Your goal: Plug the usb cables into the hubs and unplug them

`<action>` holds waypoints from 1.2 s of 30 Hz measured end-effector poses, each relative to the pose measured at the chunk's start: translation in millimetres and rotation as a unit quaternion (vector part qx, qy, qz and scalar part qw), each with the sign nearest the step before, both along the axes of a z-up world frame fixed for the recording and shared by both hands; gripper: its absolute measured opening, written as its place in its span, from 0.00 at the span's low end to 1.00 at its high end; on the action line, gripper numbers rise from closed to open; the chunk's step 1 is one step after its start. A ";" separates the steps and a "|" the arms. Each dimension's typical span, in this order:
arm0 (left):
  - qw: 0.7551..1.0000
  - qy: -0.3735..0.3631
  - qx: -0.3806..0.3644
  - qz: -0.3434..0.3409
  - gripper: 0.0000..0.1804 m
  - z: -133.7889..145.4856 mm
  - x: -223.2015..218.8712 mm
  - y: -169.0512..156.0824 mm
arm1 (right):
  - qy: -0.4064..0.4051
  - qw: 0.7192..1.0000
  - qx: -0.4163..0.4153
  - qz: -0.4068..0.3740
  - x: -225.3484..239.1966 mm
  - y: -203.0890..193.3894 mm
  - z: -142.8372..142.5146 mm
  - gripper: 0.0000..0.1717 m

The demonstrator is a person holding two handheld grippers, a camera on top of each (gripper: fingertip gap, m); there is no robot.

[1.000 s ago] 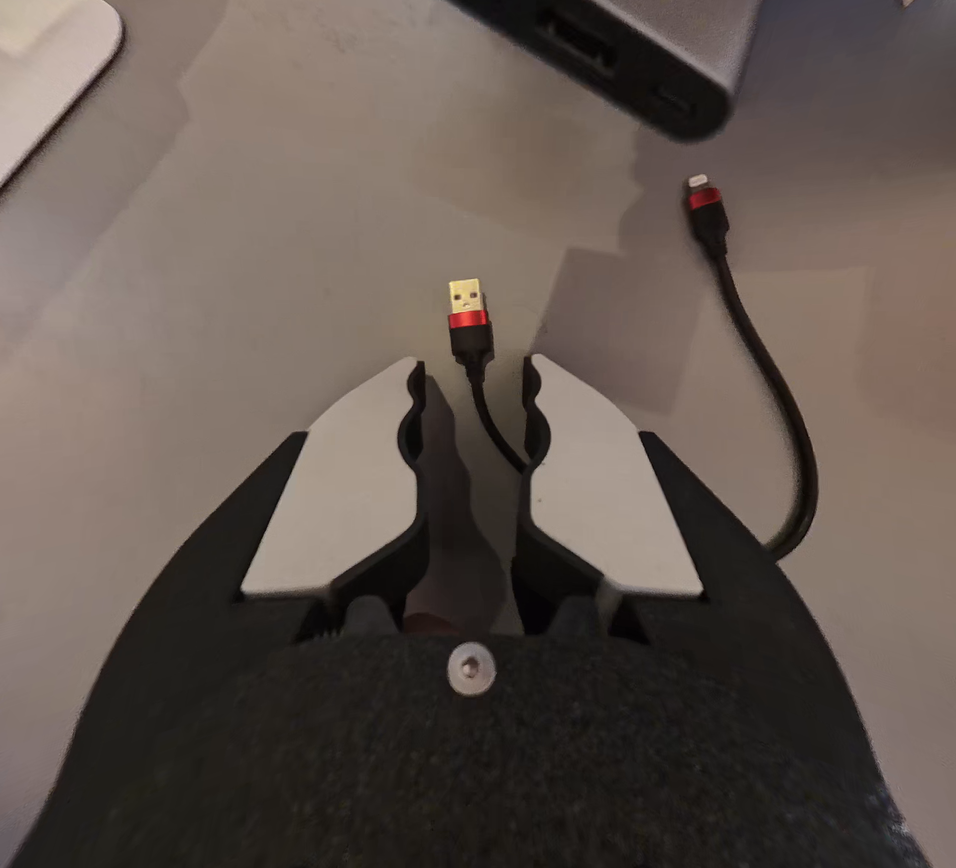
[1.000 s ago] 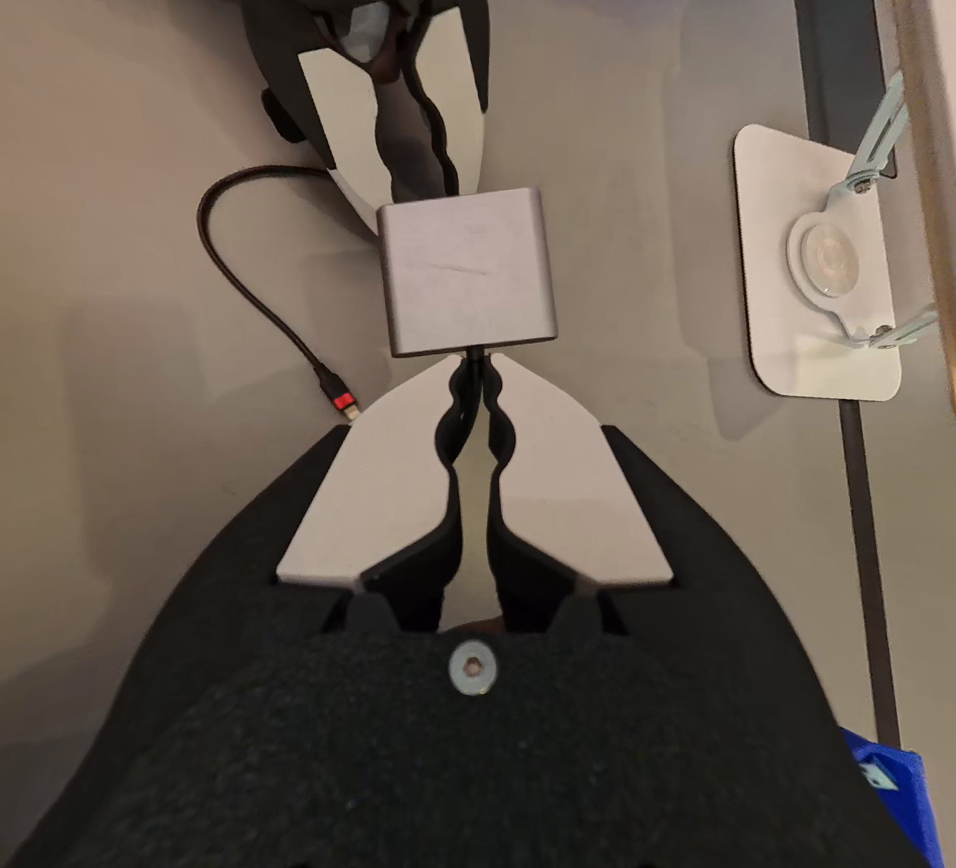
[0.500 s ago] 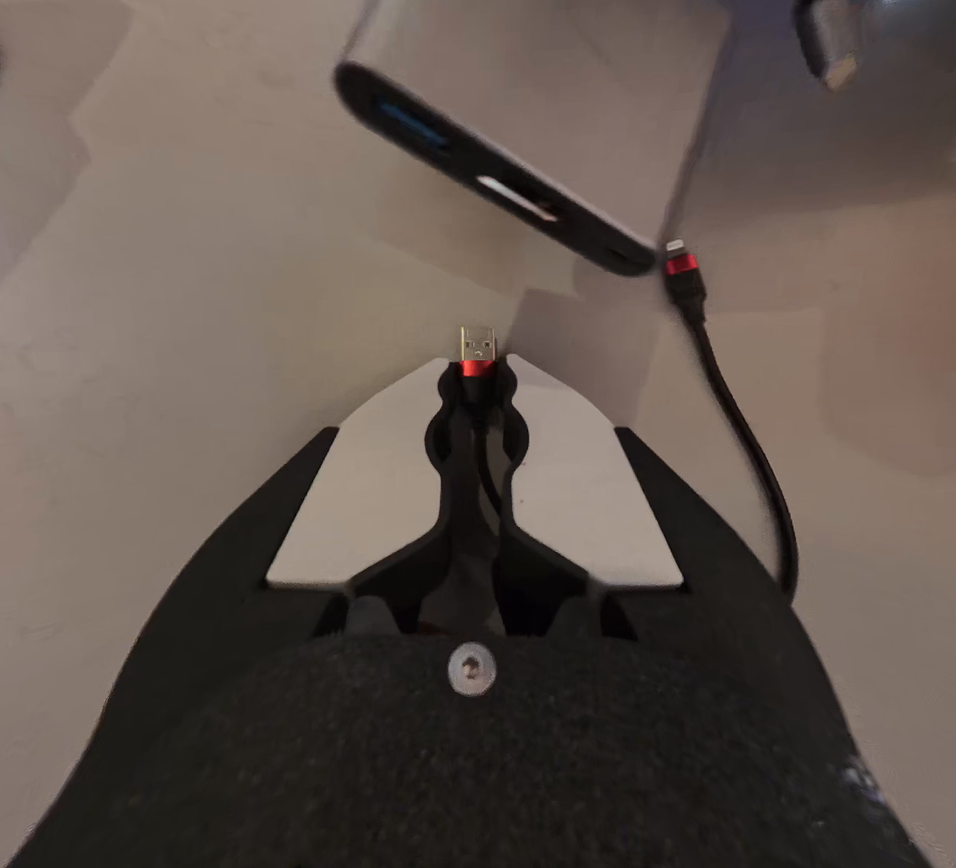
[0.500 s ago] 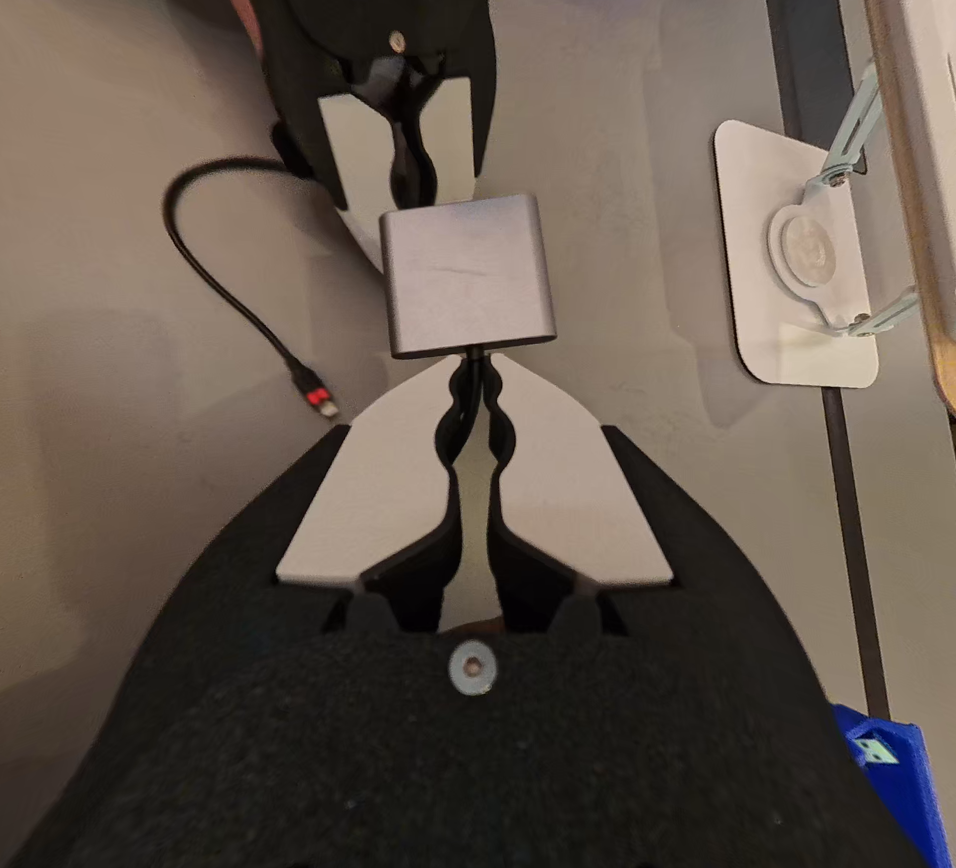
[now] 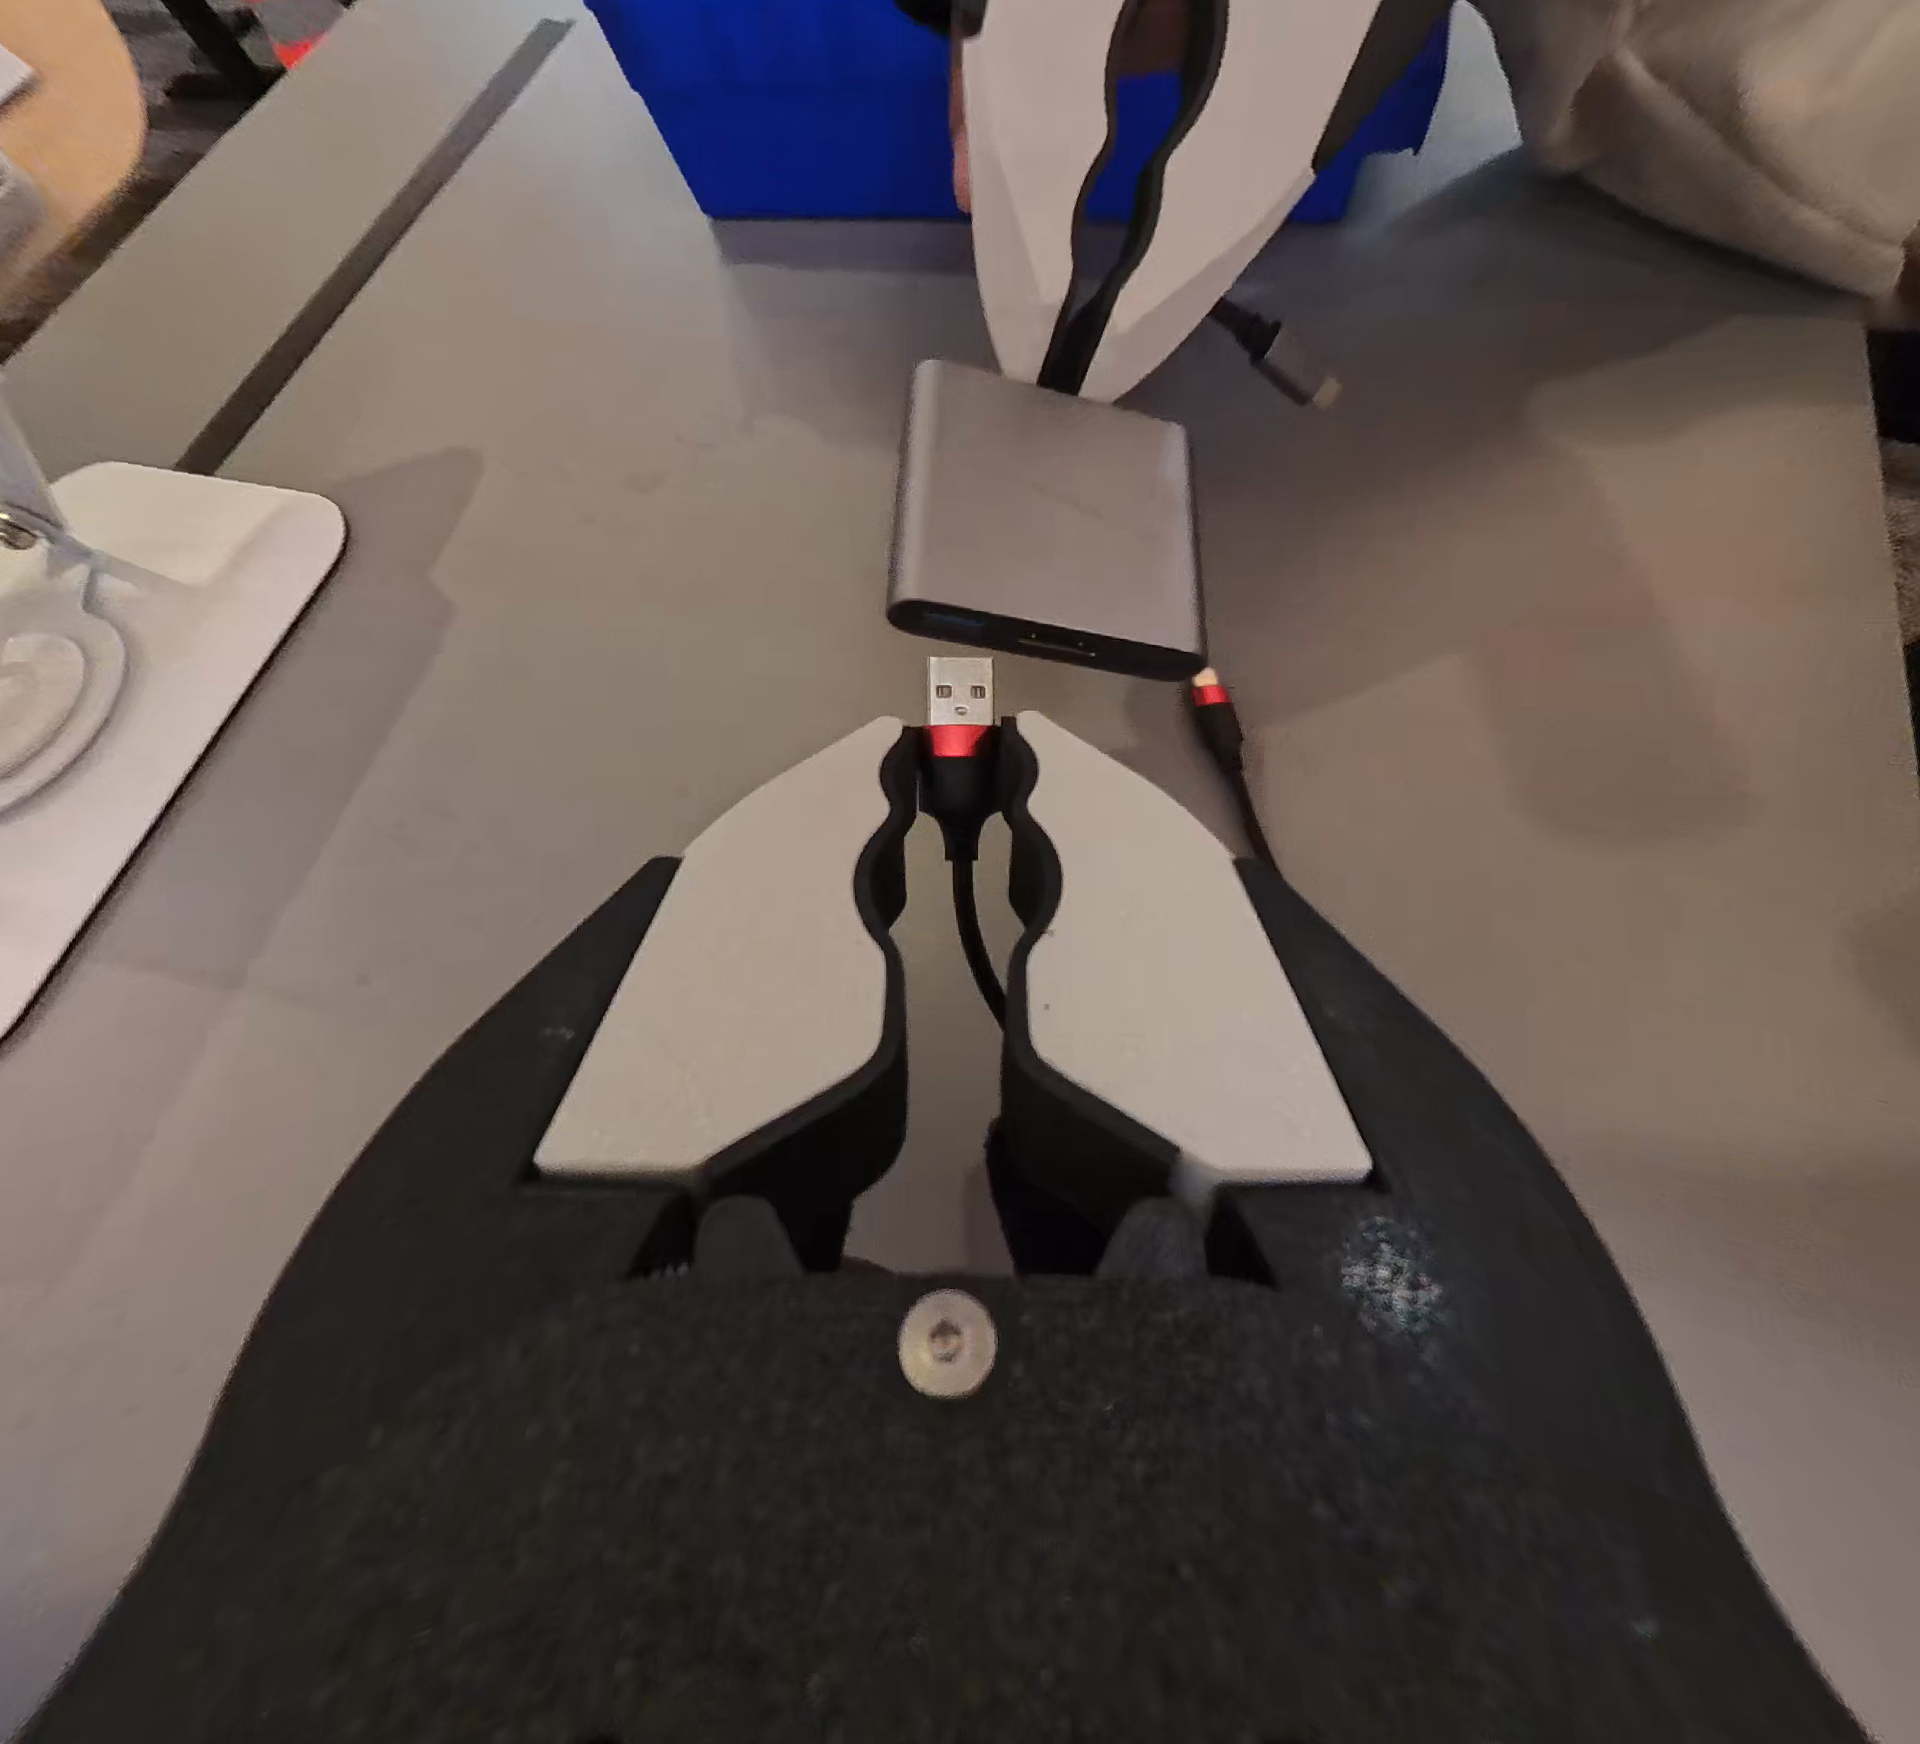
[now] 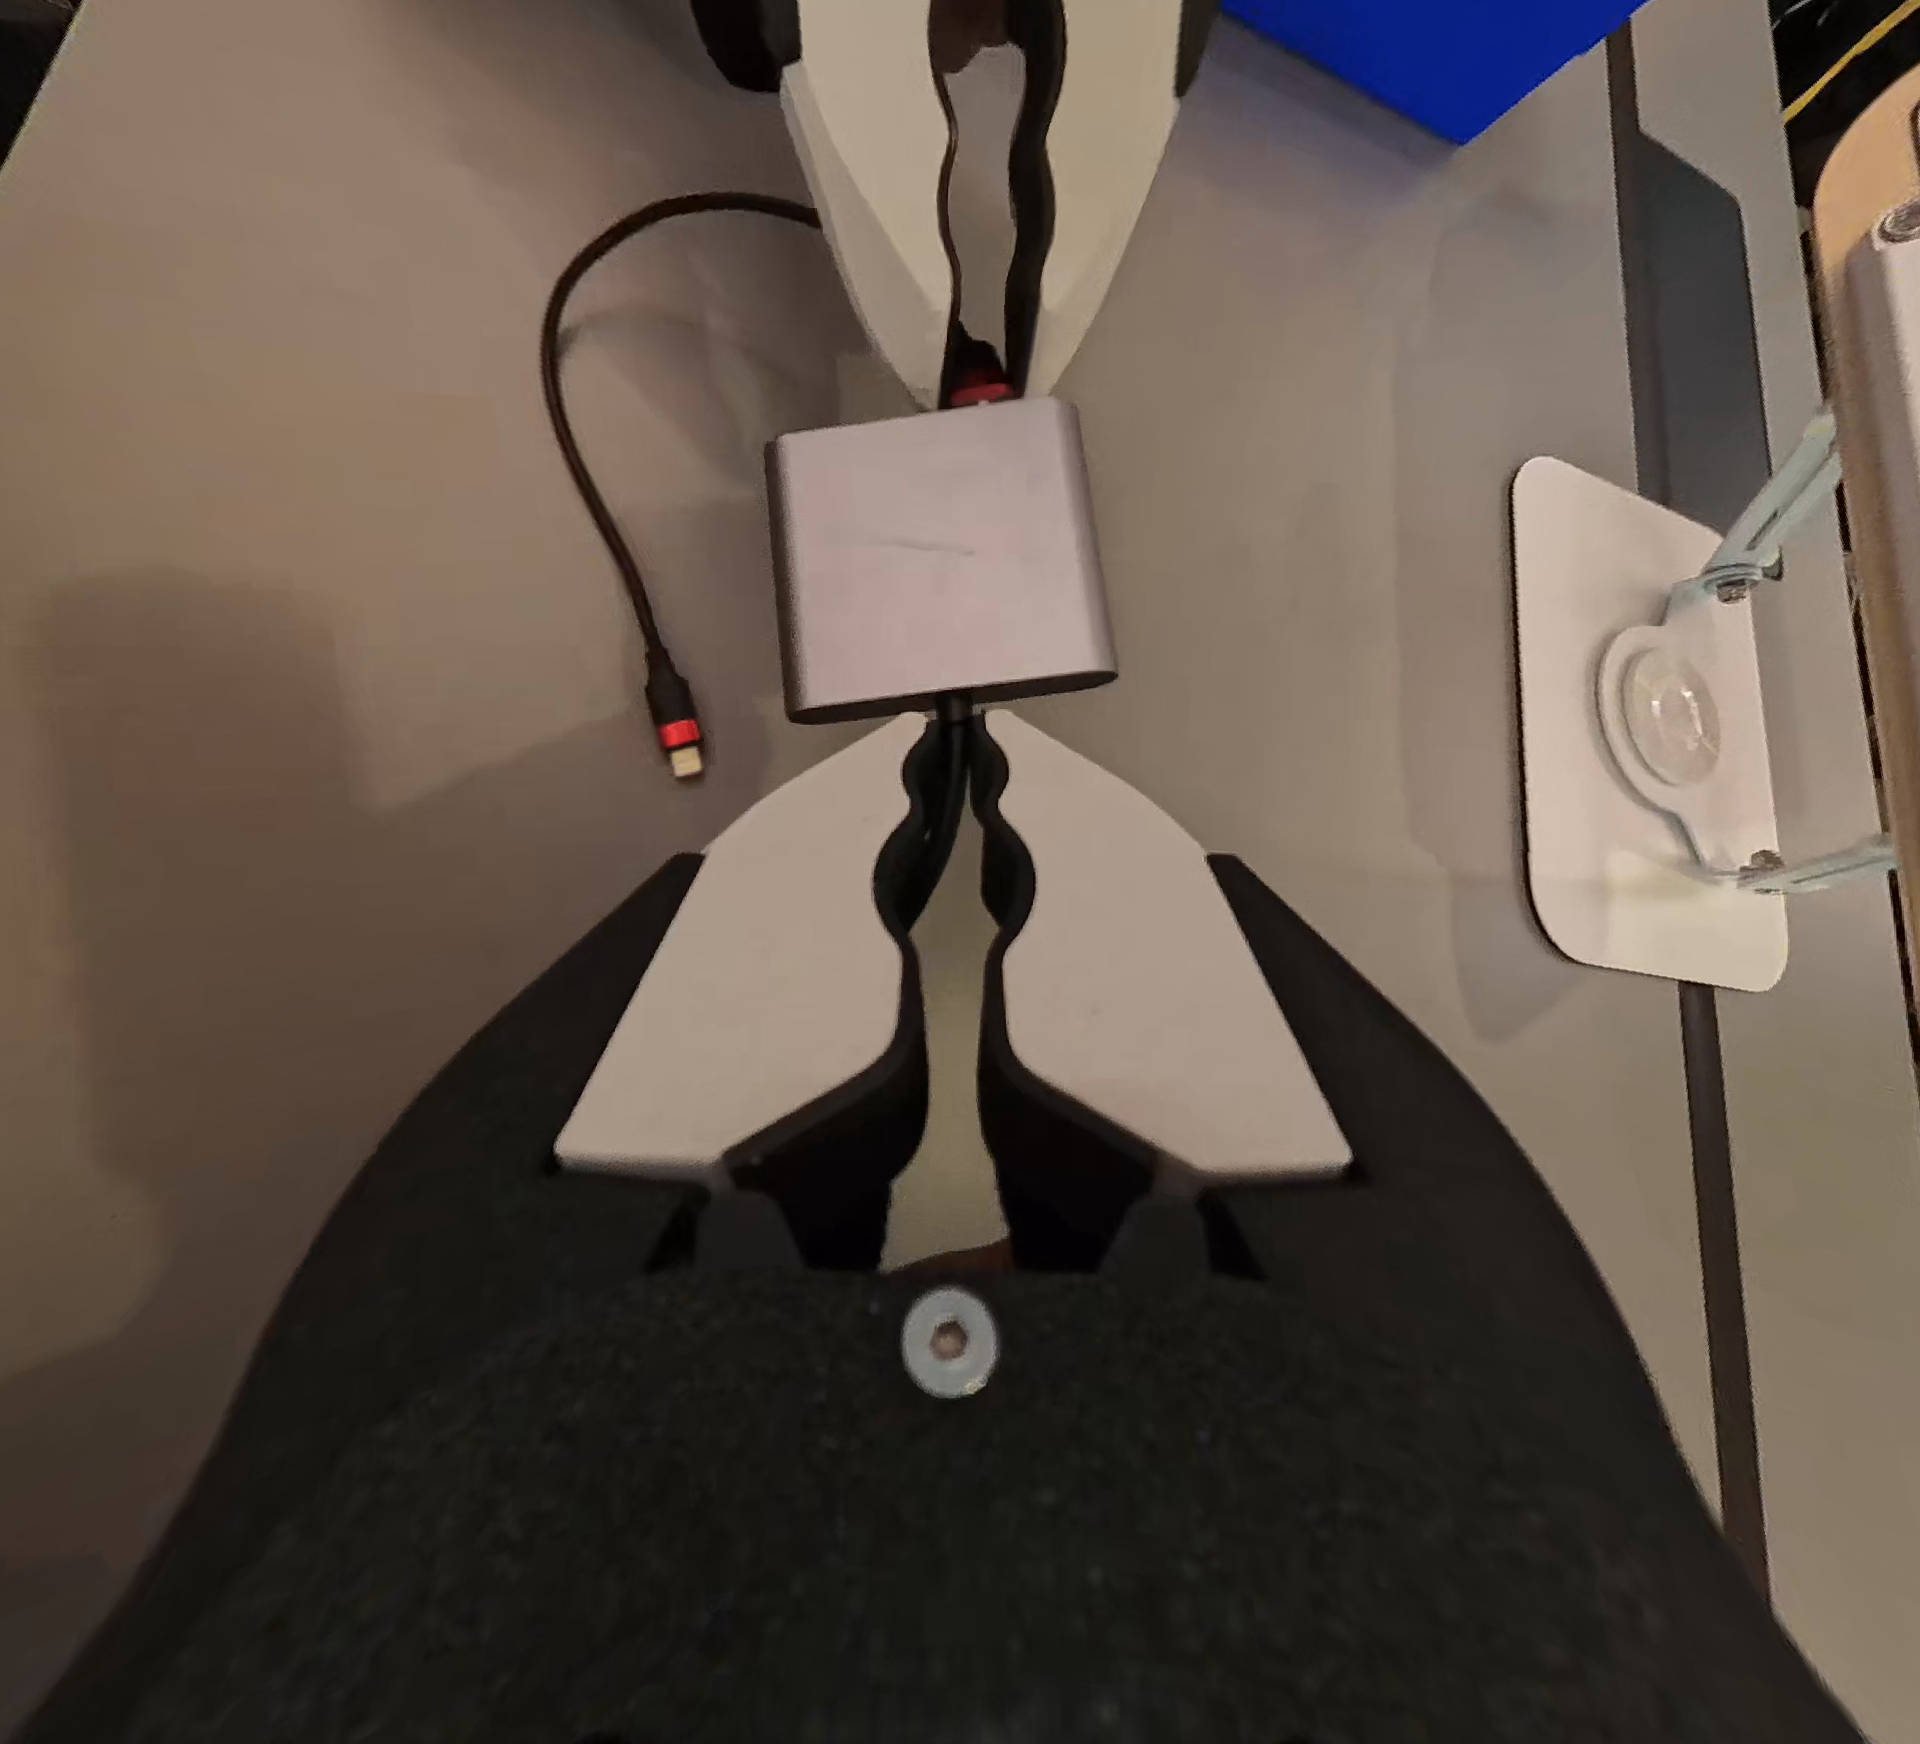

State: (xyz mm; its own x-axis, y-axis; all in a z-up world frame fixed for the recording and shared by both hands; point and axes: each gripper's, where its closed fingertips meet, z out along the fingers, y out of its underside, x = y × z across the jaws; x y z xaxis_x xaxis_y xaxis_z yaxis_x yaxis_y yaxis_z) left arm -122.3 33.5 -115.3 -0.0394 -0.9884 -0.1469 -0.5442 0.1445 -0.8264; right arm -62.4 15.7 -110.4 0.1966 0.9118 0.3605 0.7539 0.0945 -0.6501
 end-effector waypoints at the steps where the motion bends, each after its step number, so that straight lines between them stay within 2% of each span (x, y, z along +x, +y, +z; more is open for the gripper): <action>1: 1.000 0.006 -0.001 -0.002 0.08 -0.7 -0.9 -0.3 | -0.002 1.000 0.002 -0.001 0.0 0.4 -0.6 0.03; 14: 0.999 0.029 0.019 -0.014 0.08 -5.3 -1.5 -3.7 | -0.032 0.999 -0.014 0.011 -1.3 -4.6 -16.5 0.03; 29: 0.994 0.085 0.065 -0.025 0.08 -24.4 -4.0 -6.9 | -0.059 0.998 -0.023 0.026 -6.8 -11.0 -25.8 0.03; 36: 0.999 0.030 0.019 -0.039 0.08 -18.2 -2.4 -7.6 | -0.049 0.998 -0.012 0.033 -6.7 -11.6 -21.4 0.02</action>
